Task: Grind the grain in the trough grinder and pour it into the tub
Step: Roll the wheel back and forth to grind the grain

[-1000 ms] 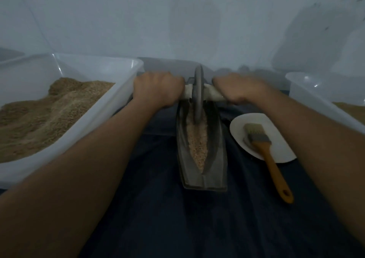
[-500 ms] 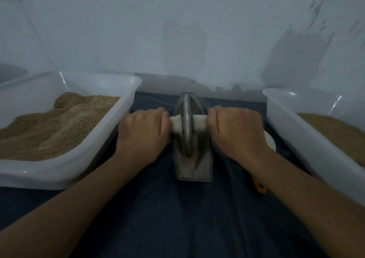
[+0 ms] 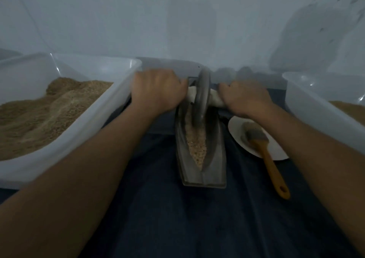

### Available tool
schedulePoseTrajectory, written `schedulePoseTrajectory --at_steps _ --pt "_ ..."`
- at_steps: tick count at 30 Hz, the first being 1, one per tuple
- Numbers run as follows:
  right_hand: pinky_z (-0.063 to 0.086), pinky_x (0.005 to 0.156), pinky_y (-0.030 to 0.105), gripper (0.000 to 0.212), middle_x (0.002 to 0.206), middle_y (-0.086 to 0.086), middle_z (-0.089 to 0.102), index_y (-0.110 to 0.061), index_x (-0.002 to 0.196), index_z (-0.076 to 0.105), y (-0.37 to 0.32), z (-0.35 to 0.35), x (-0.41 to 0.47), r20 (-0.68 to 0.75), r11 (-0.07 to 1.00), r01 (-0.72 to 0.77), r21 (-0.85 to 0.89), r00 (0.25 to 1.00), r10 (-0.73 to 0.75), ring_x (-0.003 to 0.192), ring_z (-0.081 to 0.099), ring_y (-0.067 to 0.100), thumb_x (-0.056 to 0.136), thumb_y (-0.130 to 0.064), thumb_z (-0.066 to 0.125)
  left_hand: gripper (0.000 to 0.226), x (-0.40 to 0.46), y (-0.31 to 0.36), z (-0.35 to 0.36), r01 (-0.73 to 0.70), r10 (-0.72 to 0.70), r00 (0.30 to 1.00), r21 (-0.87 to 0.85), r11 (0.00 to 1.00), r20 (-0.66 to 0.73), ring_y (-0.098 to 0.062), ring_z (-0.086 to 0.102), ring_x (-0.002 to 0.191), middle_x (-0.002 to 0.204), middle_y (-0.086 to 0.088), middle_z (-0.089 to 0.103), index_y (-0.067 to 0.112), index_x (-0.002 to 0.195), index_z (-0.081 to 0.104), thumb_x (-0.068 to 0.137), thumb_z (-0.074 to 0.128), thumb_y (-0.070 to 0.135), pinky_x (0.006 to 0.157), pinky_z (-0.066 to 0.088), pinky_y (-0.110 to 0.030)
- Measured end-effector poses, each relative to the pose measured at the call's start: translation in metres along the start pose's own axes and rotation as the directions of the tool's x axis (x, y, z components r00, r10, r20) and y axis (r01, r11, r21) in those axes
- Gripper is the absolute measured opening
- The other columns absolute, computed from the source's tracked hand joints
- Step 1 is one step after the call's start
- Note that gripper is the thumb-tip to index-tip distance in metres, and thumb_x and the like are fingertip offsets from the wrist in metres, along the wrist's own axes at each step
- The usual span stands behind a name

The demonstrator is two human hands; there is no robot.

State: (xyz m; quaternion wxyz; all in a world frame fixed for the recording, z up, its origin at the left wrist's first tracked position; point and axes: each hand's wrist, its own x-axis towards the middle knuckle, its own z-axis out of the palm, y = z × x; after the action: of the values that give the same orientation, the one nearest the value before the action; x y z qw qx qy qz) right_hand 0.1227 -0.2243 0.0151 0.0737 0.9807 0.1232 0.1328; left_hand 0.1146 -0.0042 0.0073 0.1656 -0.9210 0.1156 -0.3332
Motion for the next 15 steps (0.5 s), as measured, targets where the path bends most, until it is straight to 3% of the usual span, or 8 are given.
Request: schedulePoseTrajectory --at_steps 2,4,5,8,10,11,13,15 --pt "0.05 0.073 0.035 0.012 0.095 0.01 0.055 -0.01 0.106 0.051 0.006 0.002 0.014 0.13 0.997 0.028 0.077 0.991 -0.038 0.081 0.051 0.025 0.102 -0.019 0.056 0.049 0.032 0.002 0.006 0.142 -0.105 0.978 -0.206 0.968 0.181 -0.036 0.065 0.105 0.119 -0.017 0.068 0.014 0.109 0.07 0.1 0.032 0.044 0.073 0.032 -0.037" --pt "0.045 0.049 0.012 0.022 0.085 0.008 0.055 -0.004 0.114 0.053 0.006 0.001 0.02 0.171 0.984 0.045 0.171 0.982 -0.075 0.065 0.052 0.02 0.096 -0.009 0.065 0.057 0.045 0.001 0.011 0.145 -0.1 0.97 -0.196 0.97 0.222 -0.037 0.06 0.115 0.13 -0.016 0.064 0.015 0.116 0.067 0.097 0.026 0.048 0.077 0.029 -0.038" --pt "0.037 0.036 0.011 0.024 0.076 0.005 0.051 -0.003 0.114 0.053 0.008 0.0 0.021 0.17 0.983 0.052 0.178 0.982 -0.083 0.056 0.047 0.015 0.094 -0.006 0.066 0.057 0.047 -0.001 0.012 0.133 -0.095 0.972 -0.173 0.976 0.216 -0.037 0.059 0.115 0.13 -0.015 0.064 0.015 0.116 0.067 0.096 0.024 0.048 0.077 0.029 -0.039" --pt "0.038 0.042 0.016 0.023 0.081 0.007 0.052 -0.005 0.114 0.053 0.006 -0.001 0.019 0.146 0.987 0.053 0.152 0.986 -0.075 0.06 0.045 0.016 0.096 -0.011 0.065 0.053 0.041 0.0 0.01 0.078 -0.051 0.983 -0.15 0.986 0.177 -0.038 0.06 0.11 0.124 -0.016 0.064 0.015 0.106 0.066 0.098 0.021 0.043 0.075 0.028 -0.038" --pt "0.041 0.066 0.032 0.008 0.092 0.01 0.054 -0.012 0.103 0.051 0.003 0.001 0.01 0.11 0.994 0.021 0.103 0.993 -0.032 0.077 0.049 0.023 0.102 -0.019 0.053 0.043 0.031 0.001 0.002 0.085 -0.063 0.989 -0.163 0.983 0.136 -0.036 0.062 0.1 0.113 -0.016 0.067 0.015 0.091 0.062 0.102 0.028 0.038 0.066 0.027 -0.035" --pt "0.041 0.07 0.037 0.012 0.089 0.009 0.05 -0.015 0.093 0.046 0.001 0.0 0.002 0.086 0.996 -0.012 0.094 0.996 0.004 0.08 0.049 0.026 0.103 -0.02 0.045 0.04 0.023 0.001 -0.004 0.075 -0.058 0.993 -0.16 0.984 0.106 -0.035 0.063 0.094 0.106 -0.016 0.067 0.015 0.089 0.062 0.102 0.03 0.035 0.06 0.024 -0.033" --pt "0.04 0.064 0.037 0.026 0.078 0.006 0.044 -0.02 0.076 0.032 -0.006 -0.001 -0.019 -0.02 0.997 -0.046 0.066 0.999 0.047 0.072 0.048 0.026 0.101 -0.021 0.028 0.027 -0.003 0.0 -0.012 -0.057 0.059 0.998 -0.091 0.994 0.012 -0.033 0.065 0.078 0.087 -0.015 0.066 0.015 0.087 0.062 0.098 0.038 0.022 0.055 0.025 -0.028" --pt "0.03 0.053 0.034 0.026 0.069 0.001 0.037 -0.021 0.071 0.024 -0.018 -0.004 -0.043 -0.209 1.0 0.013 0.001 0.978 -0.012 0.058 0.038 0.021 0.09 -0.027 0.007 0.014 -0.037 0.0 -0.016 -0.115 0.114 0.993 -0.036 0.993 -0.04 -0.027 0.061 0.06 0.069 -0.01 0.063 0.014 0.078 0.057 0.089 0.05 0.013 0.053 0.027 -0.025"
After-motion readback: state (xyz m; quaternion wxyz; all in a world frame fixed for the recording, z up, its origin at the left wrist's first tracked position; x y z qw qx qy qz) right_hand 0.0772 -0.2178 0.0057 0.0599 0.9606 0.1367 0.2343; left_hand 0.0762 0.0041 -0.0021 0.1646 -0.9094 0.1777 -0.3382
